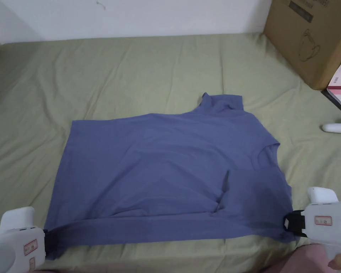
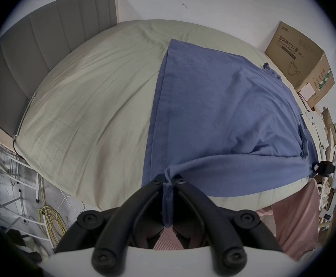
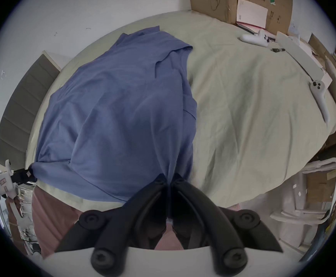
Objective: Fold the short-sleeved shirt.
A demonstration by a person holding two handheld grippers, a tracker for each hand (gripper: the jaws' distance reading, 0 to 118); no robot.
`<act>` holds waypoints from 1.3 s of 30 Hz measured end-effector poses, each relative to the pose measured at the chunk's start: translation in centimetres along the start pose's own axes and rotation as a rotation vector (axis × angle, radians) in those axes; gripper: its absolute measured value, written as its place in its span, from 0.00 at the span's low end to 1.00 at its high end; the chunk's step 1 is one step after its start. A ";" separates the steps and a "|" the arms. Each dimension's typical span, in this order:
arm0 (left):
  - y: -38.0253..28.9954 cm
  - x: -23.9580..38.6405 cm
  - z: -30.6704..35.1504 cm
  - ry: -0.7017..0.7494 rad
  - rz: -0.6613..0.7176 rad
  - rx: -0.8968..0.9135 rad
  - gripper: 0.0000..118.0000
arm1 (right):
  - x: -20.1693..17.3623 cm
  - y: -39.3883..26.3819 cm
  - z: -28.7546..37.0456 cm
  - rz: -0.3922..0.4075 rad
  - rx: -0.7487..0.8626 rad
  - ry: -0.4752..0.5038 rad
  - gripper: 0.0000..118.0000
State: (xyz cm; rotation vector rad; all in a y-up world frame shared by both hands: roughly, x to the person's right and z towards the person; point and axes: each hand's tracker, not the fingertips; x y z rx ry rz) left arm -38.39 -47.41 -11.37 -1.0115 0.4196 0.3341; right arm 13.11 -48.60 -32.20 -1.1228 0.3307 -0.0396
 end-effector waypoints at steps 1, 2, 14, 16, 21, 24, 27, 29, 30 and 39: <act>0.0 0.0 0.1 0.002 -0.004 0.001 0.05 | -0.3 0.0 0.6 0.018 0.024 -0.018 0.02; 0.1 -0.2 0.1 0.001 -0.004 0.000 0.05 | -0.5 0.1 1.0 0.040 0.023 -0.020 0.02; 4.7 0.2 2.9 0.004 -0.035 0.068 0.05 | -1.5 4.8 4.9 0.055 0.106 -0.006 0.02; 6.8 0.7 2.7 0.003 -0.045 0.090 0.05 | -1.5 6.7 4.5 0.051 0.112 -0.005 0.02; 13.3 1.5 -0.6 0.000 -0.039 0.096 0.05 | -1.3 13.3 0.5 0.008 0.093 -0.001 0.02; 15.7 2.1 -3.4 0.004 -0.058 0.100 0.33 | -1.7 16.2 -2.5 -0.008 0.072 -0.022 0.02; 16.9 2.1 -5.5 0.092 -0.047 0.053 0.79 | -1.9 17.5 -4.9 -0.001 0.041 -0.095 0.26; 16.6 1.5 -5.5 0.083 -0.032 0.065 0.92 | -2.0 17.3 -5.3 0.025 0.036 -0.124 0.58; 16.2 1.2 -5.0 0.074 -0.025 0.062 0.91 | -1.9 16.9 -4.9 0.021 0.048 -0.118 0.73; 8.2 0.5 -1.1 0.051 0.008 0.079 0.01 | -1.2 9.7 0.0 0.007 0.133 -0.079 0.00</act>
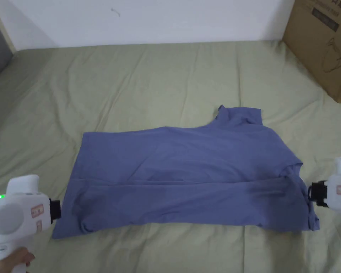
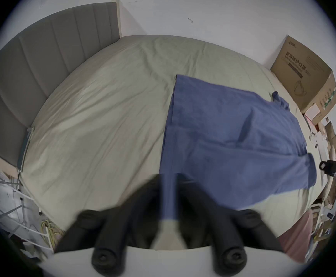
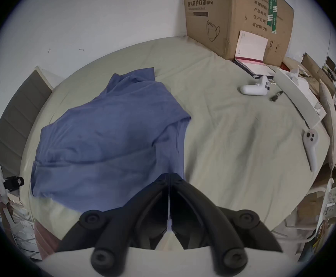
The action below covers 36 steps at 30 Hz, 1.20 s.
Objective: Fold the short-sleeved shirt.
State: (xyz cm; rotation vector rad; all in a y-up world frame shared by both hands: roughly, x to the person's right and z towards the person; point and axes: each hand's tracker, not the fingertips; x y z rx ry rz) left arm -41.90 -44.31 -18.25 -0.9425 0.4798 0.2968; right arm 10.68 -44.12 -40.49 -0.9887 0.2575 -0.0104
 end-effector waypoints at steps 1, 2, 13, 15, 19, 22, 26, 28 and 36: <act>-0.9 0.1 0.2 0.002 -0.012 -0.001 0.00 | -0.1 -0.9 0.3 0.006 -0.015 0.011 0.00; -1.7 0.1 0.3 -0.005 -0.010 -0.006 0.00 | -0.4 -1.9 0.7 0.007 -0.009 0.009 0.00; -1.0 -1.3 -4.1 -0.034 0.117 -0.079 0.80 | -1.0 -5.1 2.7 0.004 -0.017 0.041 0.00; -1.9 -1.1 -5.9 -0.081 0.126 -0.178 0.72 | -1.1 -5.5 2.7 0.004 -0.023 0.041 0.00; -1.9 0.3 -4.5 0.024 0.045 -0.115 0.58 | -1.3 -6.2 2.3 0.004 -0.046 0.041 0.00; -1.2 -0.4 -3.6 -0.052 0.064 -0.103 0.09 | -1.5 -6.2 2.1 0.006 -0.046 0.044 0.00; -0.7 -0.8 -2.7 -0.071 0.086 -0.101 0.07 | -1.4 -4.5 1.9 0.016 -0.017 0.053 0.17; -0.6 -0.6 -2.2 -0.076 0.070 -0.096 0.07 | -1.1 -3.1 1.4 0.016 -0.002 0.060 0.59; -0.6 0.1 -2.3 -0.054 0.034 -0.100 0.07 | -0.9 -1.8 -6.3 0.069 -0.176 0.041 0.28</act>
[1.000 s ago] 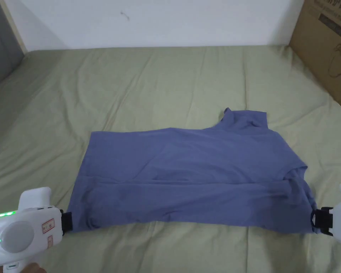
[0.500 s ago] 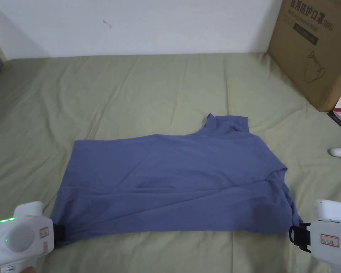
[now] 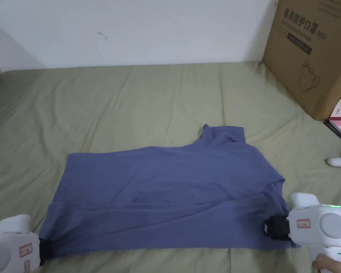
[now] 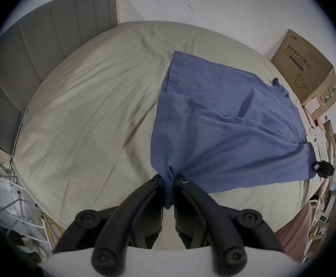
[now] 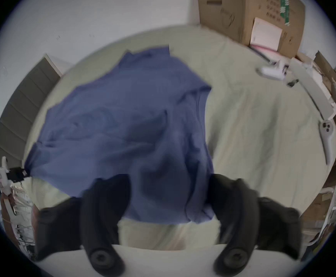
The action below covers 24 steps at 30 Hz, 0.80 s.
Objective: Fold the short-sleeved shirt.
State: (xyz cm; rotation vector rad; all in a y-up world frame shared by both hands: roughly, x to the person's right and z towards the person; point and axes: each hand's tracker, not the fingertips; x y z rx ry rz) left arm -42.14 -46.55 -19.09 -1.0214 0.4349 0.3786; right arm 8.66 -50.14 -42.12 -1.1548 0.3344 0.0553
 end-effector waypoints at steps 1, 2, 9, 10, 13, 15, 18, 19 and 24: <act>-0.1 0.0 -0.2 -0.005 0.004 -0.006 0.07 | -0.3 -0.5 -0.7 0.030 -0.032 -0.028 0.03; -0.1 -0.1 -0.2 -0.016 0.008 -0.016 0.07 | -0.6 -1.0 -0.6 0.050 -0.017 0.008 0.03; -0.4 -0.7 1.3 -0.027 -0.021 -0.004 0.07 | -0.2 -0.6 4.1 0.049 0.066 0.001 0.03; -0.5 -0.9 1.8 -0.039 -0.013 0.001 0.07 | -0.2 -0.8 4.9 0.049 0.065 0.002 0.03; -1.5 -1.1 3.3 -0.051 -0.020 0.006 0.07 | 0.1 -2.3 6.8 0.053 0.073 -0.009 0.03; -2.8 -0.9 4.1 0.001 -0.083 -0.002 0.07 | 0.6 -4.0 7.5 0.030 0.060 0.002 0.03; -5.2 -1.0 4.4 0.025 -0.117 -0.029 0.07 | 0.9 -7.3 7.6 -0.005 0.024 0.018 0.03; -6.0 -1.4 4.0 0.014 -0.117 -0.042 0.07 | 0.7 -8.4 7.4 0.010 0.018 0.005 0.03; -6.7 -1.5 3.7 0.041 -0.082 -0.049 0.74 | 0.9 -9.8 6.5 0.009 0.009 -0.031 0.56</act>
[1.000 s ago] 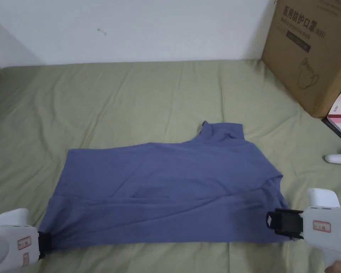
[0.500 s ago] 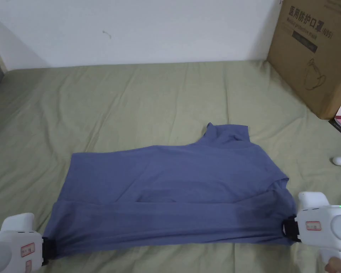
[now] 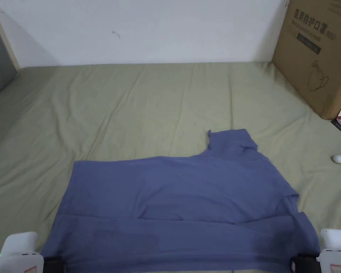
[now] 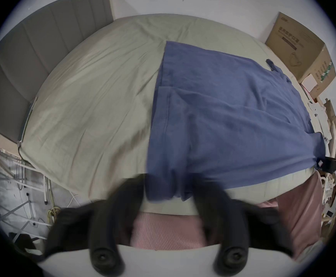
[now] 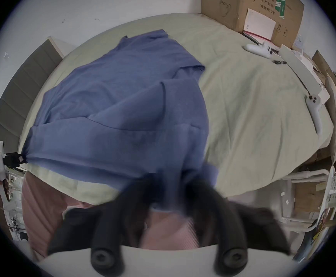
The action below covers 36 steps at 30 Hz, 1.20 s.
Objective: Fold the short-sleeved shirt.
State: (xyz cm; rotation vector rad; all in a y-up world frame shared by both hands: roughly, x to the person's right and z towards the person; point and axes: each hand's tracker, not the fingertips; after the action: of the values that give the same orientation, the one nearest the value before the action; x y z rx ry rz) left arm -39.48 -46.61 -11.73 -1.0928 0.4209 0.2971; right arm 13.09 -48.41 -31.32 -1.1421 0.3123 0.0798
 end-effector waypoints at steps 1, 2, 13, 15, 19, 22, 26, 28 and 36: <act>0.1 -0.1 0.3 -0.003 0.002 0.016 0.89 | 0.2 0.2 0.4 -0.006 0.012 0.007 0.67; 0.5 -0.1 0.9 -0.011 0.003 0.042 0.89 | 0.4 0.8 0.9 -0.019 0.032 0.023 0.67; 6.6 2.9 2.7 -0.057 0.006 0.221 0.00 | -1.0 8.0 3.6 -0.031 0.220 0.037 0.00; 6.6 3.1 1.5 -0.051 0.047 0.191 0.00 | -1.2 7.7 2.3 -0.031 0.189 0.047 0.00; 7.5 3.7 0.5 -0.055 0.009 0.167 0.00 | -1.0 8.5 -0.2 -0.074 0.149 0.077 0.00; 8.6 3.4 0.3 -0.072 0.033 0.179 0.00 | -0.8 11.5 -0.9 -0.078 0.182 0.087 0.00; 10.4 3.5 -0.1 -0.069 0.033 0.186 0.00 | -0.7 18.8 -2.8 0.004 0.215 0.032 0.34; 11.4 3.6 -0.9 -0.057 0.036 0.178 0.00 | -0.6 22.7 -5.3 0.032 0.207 0.031 0.80; 12.9 5.0 -3.7 -0.051 0.023 0.119 0.00 | -1.0 31.5 -14.7 0.094 0.070 -0.005 0.81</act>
State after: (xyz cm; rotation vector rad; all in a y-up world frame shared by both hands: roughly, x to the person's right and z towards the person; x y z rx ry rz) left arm -41.28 -44.28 -25.75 -0.9629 0.4007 0.3156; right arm 2.18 -48.48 -64.32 -1.0572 0.3618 0.1536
